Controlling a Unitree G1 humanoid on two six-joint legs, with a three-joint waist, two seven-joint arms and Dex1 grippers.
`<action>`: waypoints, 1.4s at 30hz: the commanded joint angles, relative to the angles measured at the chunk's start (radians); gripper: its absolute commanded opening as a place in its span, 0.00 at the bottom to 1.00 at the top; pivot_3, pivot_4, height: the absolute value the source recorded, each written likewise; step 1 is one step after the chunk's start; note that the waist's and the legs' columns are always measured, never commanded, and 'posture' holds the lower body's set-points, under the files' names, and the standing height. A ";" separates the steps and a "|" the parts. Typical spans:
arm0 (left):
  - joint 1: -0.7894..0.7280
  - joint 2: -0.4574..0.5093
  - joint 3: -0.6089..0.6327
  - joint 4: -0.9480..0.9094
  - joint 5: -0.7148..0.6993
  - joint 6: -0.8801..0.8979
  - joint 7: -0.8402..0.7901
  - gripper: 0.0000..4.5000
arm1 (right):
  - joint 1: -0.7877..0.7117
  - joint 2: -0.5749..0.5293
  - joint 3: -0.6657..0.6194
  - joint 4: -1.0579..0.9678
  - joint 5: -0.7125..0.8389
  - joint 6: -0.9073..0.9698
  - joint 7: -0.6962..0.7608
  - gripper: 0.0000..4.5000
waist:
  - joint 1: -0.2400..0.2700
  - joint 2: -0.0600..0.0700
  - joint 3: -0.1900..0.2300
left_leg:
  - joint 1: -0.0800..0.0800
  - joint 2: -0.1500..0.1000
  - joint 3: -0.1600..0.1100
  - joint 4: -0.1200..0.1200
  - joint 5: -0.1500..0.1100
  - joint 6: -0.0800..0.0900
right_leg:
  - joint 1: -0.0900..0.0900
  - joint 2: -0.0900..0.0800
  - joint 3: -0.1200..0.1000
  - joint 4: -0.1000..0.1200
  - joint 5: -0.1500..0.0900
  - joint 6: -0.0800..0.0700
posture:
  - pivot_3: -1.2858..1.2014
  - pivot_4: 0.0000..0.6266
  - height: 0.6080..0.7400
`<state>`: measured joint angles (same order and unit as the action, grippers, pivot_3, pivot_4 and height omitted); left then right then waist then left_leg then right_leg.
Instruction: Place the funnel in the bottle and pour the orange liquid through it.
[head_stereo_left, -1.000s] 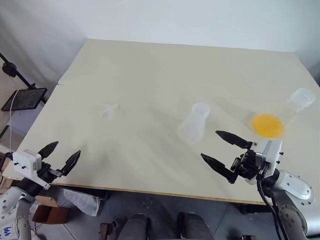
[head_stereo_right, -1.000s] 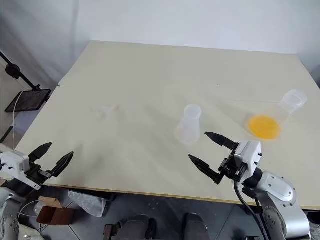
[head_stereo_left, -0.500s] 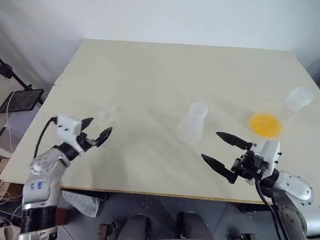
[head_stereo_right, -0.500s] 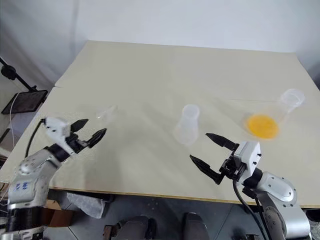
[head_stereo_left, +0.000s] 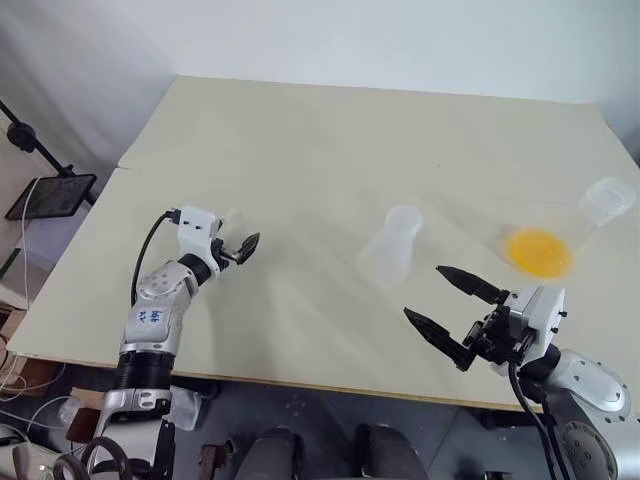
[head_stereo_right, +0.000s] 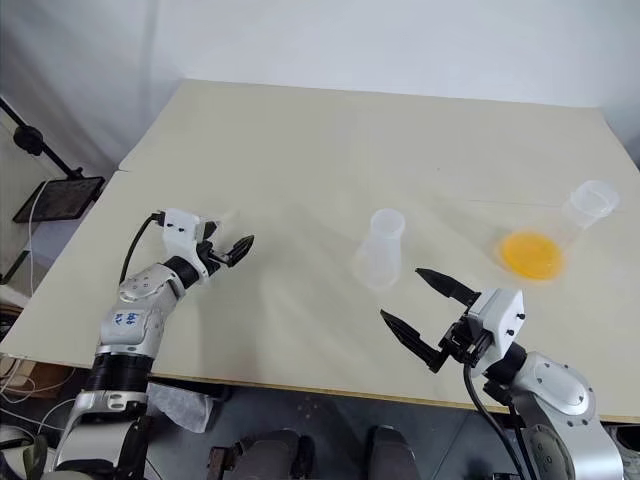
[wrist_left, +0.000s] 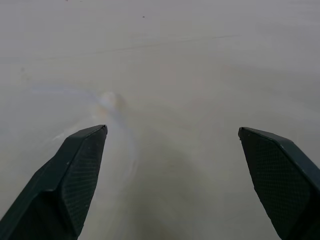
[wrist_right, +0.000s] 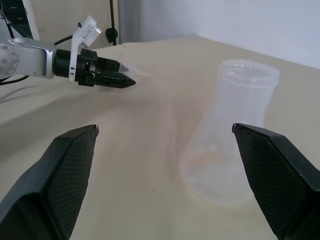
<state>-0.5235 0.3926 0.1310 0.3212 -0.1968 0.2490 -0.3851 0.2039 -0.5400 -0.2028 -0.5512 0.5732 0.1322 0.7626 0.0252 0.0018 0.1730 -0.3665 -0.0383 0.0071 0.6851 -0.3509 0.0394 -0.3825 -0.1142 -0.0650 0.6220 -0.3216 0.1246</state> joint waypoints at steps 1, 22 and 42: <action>-0.049 -0.005 0.002 0.059 0.022 -0.031 0.018 0.99 | 0.013 0.007 -0.017 -0.045 0.005 -0.021 -0.009 1.00 | 0.000 0.000 0.000 | 0.000 0.000 0.000 0.000 0.000 0.000 | 0.000 0.000 0.000 0.000 0.000 0.000 | 0.52 0.24 1.00; -0.070 0.170 -0.020 -0.070 -0.099 -0.088 -0.450 0.00 | 0.069 0.022 -0.044 -0.031 -0.027 -0.082 -0.033 1.00 | -0.002 0.000 0.000 | 0.000 0.000 -0.001 0.000 0.001 -0.001 | 0.000 0.000 -0.003 0.000 0.000 0.000 | 0.52 0.24 1.00; -0.822 -0.019 -0.328 0.528 0.076 -0.583 -1.047 0.00 | 0.292 0.072 -0.159 -0.110 -0.042 -0.129 -0.079 1.00 | 0.000 -0.001 0.001 | -0.002 -0.001 0.001 0.001 0.003 0.003 | 0.002 0.002 -0.012 -0.001 0.000 0.001 | 0.52 0.24 1.00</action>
<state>-1.3129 0.3824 -0.1942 0.8217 -0.1399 -0.2801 -1.4270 0.4896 -0.4726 -0.3398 -0.6210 0.5302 0.0282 0.6925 0.0253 0.0004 0.1740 -0.3683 -0.0396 0.0086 0.6858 -0.3476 0.0423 -0.3808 -0.1126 -0.0767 0.6208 -0.3216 0.1255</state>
